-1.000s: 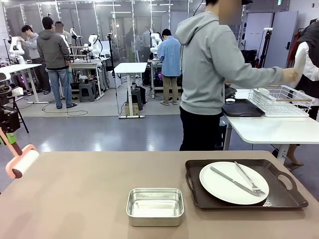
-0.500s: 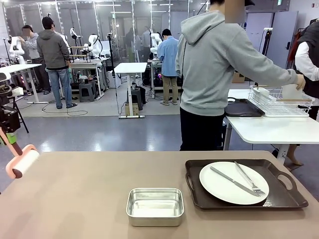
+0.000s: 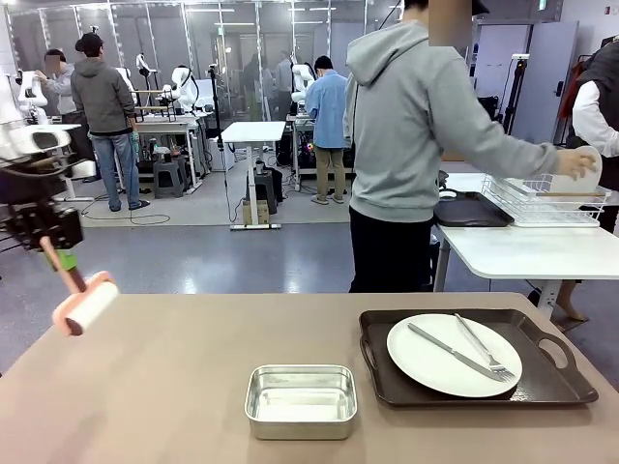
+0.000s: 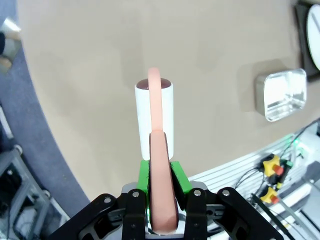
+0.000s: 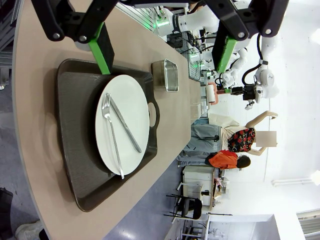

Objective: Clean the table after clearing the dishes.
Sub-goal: Place the Lint Roller back on top of the Airtight Container.

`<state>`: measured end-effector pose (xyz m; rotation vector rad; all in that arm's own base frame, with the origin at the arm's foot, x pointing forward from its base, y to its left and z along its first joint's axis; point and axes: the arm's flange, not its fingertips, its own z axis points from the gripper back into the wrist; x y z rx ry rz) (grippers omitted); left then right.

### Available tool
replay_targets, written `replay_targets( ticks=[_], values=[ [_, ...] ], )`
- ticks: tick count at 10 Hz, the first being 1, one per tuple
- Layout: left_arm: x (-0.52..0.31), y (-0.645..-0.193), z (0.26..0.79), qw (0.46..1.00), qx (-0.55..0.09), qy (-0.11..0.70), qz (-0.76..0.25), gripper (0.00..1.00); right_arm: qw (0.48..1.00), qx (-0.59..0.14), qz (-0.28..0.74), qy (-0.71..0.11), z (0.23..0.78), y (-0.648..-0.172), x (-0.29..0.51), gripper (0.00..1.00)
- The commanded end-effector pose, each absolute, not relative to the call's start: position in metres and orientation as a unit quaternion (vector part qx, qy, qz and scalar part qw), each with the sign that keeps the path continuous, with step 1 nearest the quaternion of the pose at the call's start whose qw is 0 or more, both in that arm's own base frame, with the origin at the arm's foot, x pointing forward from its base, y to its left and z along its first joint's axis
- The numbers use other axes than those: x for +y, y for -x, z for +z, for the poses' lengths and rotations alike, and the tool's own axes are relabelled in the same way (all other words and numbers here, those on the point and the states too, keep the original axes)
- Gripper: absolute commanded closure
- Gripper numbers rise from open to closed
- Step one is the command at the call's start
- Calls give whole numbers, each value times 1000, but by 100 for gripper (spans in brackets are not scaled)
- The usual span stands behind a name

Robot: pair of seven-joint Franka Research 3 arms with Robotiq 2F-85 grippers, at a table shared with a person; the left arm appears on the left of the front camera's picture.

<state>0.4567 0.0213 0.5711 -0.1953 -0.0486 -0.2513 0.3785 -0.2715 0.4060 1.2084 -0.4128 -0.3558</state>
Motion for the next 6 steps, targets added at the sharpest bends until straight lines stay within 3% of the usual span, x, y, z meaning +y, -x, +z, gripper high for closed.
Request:
replay_targets(
  ticks=[1,3,6],
  values=[
    [-20,-451,595,977,-38,87,-191,78,787,-194,-164,-562,408,-377,-271,0],
    [-86,-447,606,957,-53,41,-282,78,787,-194,-164,-562,408,-377,-271,0],
    [-208,-447,620,868,-76,-21,-491,78,787,-194,-164,-562,408,-377,-271,0]
  ],
)
